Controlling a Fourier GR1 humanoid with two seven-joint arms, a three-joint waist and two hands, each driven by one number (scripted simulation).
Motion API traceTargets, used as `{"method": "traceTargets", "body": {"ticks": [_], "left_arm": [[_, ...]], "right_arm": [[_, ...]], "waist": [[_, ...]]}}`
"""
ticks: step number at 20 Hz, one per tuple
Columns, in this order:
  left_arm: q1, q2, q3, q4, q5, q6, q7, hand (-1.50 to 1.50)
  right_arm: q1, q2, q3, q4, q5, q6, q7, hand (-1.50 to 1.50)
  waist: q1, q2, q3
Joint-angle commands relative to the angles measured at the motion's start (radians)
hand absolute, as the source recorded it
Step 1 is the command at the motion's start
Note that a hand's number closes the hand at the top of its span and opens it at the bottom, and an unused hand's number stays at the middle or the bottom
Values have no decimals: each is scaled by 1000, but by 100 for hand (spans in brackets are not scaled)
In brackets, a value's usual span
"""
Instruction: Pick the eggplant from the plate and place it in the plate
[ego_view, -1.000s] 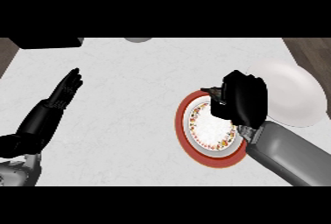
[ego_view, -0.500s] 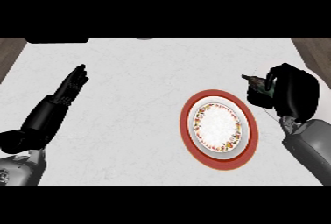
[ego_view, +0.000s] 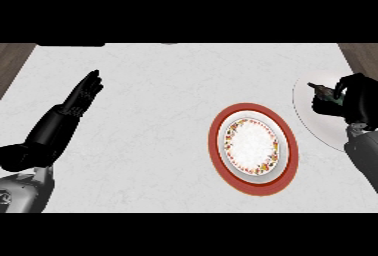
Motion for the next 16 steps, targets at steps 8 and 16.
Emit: {"method": "traceTargets", "body": {"ticks": [8, 16], "left_arm": [[-29, -54, -8, 44, -43, -9, -9, 0], [49, -55, -3, -39, -67, -18, -1, 0]], "right_arm": [[-106, 88, -223, 570, -178, -36, -420, -150], [-115, 94, -366, 607, -286, -121, -769, -150]], "waist": [[15, 7, 2], [9, 1, 1]]}}
